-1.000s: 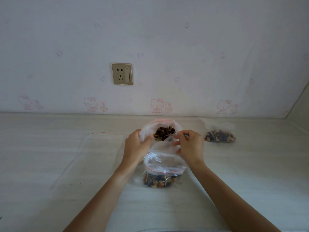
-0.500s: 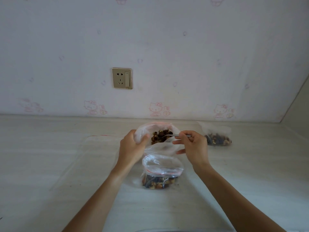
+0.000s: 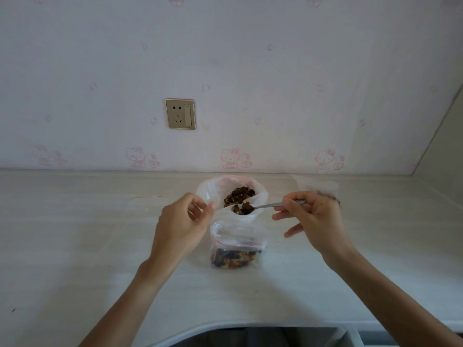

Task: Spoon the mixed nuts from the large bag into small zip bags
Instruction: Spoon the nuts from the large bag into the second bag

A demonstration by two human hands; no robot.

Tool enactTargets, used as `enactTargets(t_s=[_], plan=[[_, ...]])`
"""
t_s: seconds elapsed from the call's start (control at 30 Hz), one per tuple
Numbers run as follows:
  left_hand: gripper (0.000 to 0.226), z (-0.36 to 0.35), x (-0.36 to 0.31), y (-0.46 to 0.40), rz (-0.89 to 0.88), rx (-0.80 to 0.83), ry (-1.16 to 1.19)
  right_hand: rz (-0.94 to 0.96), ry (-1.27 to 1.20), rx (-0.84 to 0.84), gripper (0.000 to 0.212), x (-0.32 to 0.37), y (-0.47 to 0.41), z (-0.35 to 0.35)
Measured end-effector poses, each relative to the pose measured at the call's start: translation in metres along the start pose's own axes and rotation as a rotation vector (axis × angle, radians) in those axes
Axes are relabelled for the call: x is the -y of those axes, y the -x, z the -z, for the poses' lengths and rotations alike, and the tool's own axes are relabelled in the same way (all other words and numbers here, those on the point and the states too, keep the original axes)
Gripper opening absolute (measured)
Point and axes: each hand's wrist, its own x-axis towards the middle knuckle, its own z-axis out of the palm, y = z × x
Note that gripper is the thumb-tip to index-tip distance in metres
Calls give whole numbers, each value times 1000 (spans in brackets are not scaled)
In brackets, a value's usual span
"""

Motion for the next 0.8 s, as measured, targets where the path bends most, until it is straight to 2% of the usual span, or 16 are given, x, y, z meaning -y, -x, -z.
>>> enactTargets(t_s=[0.1, 0.2, 0.27, 0.33, 0.47, 0.57, 0.63, 0.67, 0.8], plan=[[47, 1, -3, 13, 63, 216, -87, -11, -1, 33, 9, -1, 17, 7], [21, 0, -7, 16, 87, 314, -39, 19, 56, 90, 7, 0, 27, 7], [14, 1, -10, 16, 68, 321, 42, 100, 182, 148, 7, 3, 31, 3], [15, 1, -13, 17, 54, 315, 136, 245, 374, 204, 7, 7, 36, -1], [12, 2, -12, 20, 111, 313, 257, 787, 789, 341, 14, 18, 41, 0], [12, 2, -8, 24, 172, 293, 312, 919, 843, 362, 18, 21, 40, 1], [13, 1, -5, 26, 207, 281, 330, 924, 833, 335, 21, 20, 39, 3], [14, 0, -4, 26, 217, 275, 326, 868, 784, 312, 21, 18, 37, 4], [18, -3, 0, 25, 234, 244, 284, 413, 322, 172, 9, 3, 25, 4]])
